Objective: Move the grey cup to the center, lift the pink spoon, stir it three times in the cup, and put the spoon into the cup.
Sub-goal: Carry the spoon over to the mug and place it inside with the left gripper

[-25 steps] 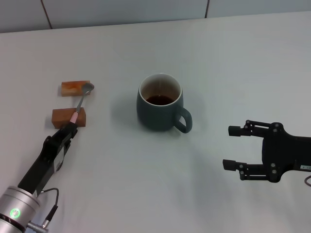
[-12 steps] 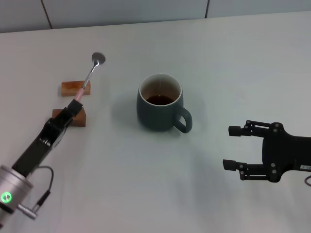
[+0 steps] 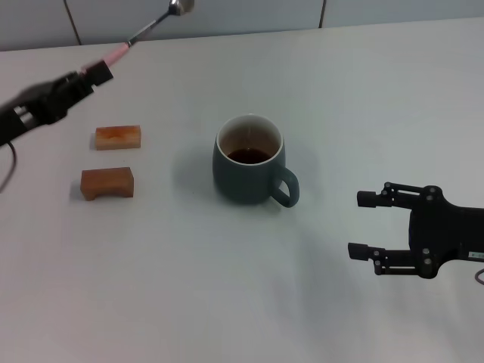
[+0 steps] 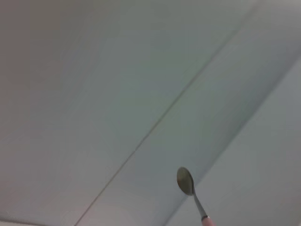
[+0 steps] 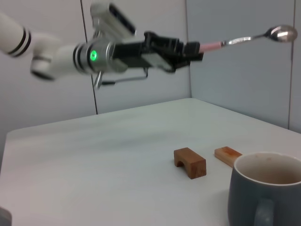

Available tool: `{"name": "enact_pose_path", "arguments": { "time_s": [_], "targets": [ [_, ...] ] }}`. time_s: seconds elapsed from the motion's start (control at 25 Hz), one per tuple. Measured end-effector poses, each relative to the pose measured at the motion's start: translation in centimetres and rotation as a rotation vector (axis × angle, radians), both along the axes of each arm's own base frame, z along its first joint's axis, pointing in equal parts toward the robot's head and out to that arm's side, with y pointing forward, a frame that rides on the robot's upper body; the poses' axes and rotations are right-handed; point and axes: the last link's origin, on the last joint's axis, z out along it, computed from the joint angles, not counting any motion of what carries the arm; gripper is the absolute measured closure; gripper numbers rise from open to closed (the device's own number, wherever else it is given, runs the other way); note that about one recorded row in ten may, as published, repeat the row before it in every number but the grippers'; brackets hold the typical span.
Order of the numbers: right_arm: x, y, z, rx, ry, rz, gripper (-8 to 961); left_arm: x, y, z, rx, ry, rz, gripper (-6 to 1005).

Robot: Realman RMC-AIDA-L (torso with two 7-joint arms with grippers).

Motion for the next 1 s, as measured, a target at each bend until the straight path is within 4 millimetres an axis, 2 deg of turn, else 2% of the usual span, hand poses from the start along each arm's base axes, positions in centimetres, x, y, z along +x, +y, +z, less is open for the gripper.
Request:
{"name": "enact_pose_path", "arguments": {
  "time_s": [0.28,0.48,0.72,1.0],
  "targets": [
    [-0.2,0.2,0.1,-0.001,0.000,0.000,170,3.8,2.2,5.4,0.015,0.424,-0.197,848],
    [-0.5,0.4,0.2,-0.001,0.001,0.002,170,5.7,2.2,7.3,-0.046,0.575,-0.297,845],
    [-0.7,0.6,0.4,-0.004,-0.002,-0.001,170,8.1,1.9,8.0,-0.097,0.738,-0.425,842],
    [-0.8,0.6,0.4,-0.007,-0.001,0.002,170,11.4,3.0,6.2,-0.166,0.893,-0.502,838]
  ]
}}
